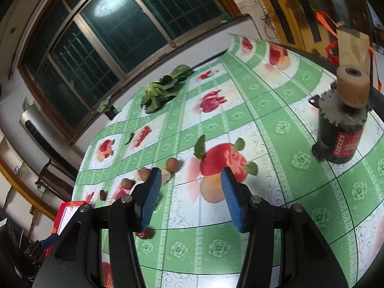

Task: Organize fruits
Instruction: 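Move the right gripper back toward the white chunks on the table, then grasp the white yam chunk with the right gripper and lift it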

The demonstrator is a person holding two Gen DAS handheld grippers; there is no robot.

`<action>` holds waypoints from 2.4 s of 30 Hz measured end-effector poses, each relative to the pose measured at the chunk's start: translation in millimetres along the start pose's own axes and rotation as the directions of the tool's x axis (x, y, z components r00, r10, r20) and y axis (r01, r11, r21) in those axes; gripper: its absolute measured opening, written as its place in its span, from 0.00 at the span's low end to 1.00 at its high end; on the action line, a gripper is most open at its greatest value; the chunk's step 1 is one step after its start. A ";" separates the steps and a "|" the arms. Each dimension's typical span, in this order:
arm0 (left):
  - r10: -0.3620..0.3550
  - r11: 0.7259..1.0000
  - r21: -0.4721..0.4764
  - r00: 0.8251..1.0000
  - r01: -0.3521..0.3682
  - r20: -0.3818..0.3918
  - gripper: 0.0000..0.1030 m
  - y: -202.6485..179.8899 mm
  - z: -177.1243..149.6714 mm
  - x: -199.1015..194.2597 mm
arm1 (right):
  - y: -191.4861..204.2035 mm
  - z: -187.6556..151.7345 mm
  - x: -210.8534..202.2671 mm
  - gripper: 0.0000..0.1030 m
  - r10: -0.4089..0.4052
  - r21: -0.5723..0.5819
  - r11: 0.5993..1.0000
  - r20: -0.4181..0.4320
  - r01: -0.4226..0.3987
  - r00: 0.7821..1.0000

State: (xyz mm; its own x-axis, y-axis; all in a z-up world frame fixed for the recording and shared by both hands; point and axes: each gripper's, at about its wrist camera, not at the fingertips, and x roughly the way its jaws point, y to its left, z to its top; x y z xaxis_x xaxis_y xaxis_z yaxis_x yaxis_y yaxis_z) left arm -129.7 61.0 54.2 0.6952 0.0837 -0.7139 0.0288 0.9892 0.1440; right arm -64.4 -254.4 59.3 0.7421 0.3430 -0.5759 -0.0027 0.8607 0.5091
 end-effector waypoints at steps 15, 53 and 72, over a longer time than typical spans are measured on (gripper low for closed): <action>-0.026 1.000 0.004 0.999 0.026 -0.030 0.74 -5.9 13.0 19.2 | 41.3 -16.3 25.9 0.52 0.115 -0.132 0.982 -0.158 -0.137 0.981; -0.149 0.989 -0.033 0.975 0.146 -0.167 0.37 -49.9 58.8 110.5 | 55.6 0.7 57.5 0.34 0.031 -0.109 0.993 -0.147 -0.047 0.989; -0.089 0.996 0.021 0.993 0.088 0.073 0.28 -48.0 53.8 16.8 | 56.5 3.7 47.4 0.34 0.054 -0.130 0.989 -0.071 -0.063 0.996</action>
State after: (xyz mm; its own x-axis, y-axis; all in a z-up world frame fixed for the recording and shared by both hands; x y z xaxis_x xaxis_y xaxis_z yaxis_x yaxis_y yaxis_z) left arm -80.8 8.4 72.2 0.7407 -0.0141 -0.6717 0.1052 0.9899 0.0952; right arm -26.9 -190.9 63.2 0.6914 0.4148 -0.5915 -0.1367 0.8791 0.4567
